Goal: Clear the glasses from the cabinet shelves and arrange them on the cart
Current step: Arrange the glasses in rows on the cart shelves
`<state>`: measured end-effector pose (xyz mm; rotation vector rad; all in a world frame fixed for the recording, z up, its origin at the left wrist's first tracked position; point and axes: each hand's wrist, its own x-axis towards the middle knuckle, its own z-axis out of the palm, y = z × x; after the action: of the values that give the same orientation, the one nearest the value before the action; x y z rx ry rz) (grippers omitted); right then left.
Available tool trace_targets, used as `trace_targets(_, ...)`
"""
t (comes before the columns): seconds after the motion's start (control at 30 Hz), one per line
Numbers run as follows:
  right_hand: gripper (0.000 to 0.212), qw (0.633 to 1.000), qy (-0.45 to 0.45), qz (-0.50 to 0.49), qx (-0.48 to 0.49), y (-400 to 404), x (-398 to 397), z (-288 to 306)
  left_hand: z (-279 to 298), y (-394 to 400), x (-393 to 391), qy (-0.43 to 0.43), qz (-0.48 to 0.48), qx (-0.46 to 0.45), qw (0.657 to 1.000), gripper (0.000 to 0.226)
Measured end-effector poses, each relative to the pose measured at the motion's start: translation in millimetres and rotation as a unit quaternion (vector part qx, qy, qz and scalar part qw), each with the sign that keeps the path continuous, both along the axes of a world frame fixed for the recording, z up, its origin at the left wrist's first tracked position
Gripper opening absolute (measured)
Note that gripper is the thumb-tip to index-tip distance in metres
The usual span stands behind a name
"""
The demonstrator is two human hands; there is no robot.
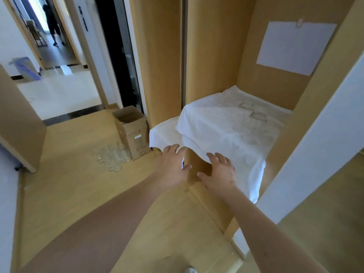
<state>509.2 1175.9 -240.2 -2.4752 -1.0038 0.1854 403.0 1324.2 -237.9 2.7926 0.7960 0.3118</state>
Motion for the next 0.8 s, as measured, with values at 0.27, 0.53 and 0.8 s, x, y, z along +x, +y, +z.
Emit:
trace_targets(0.27, 0.076, 0.995, -0.054, -0.077, 0.022, 28.1, 105.1, 12.9, 21.2, 33.6, 123.4, -0.018, -0.068, -0.002, 0.998, 0.066)
trace_targets(0.53, 0.075, 0.984, -0.085, -0.152, 0.027, 35.5, 177.8, 34.7, 39.7, 49.2, 223.2, -0.041, -0.124, -0.021, 0.991, 0.068)
trace_targets(0.8, 0.078, 0.97, -0.068, -0.232, 0.025, 47.2, 239.9, 37.9, 45.8, 66.4, 318.6, -0.042, -0.214, -0.033, 0.975, 0.074)
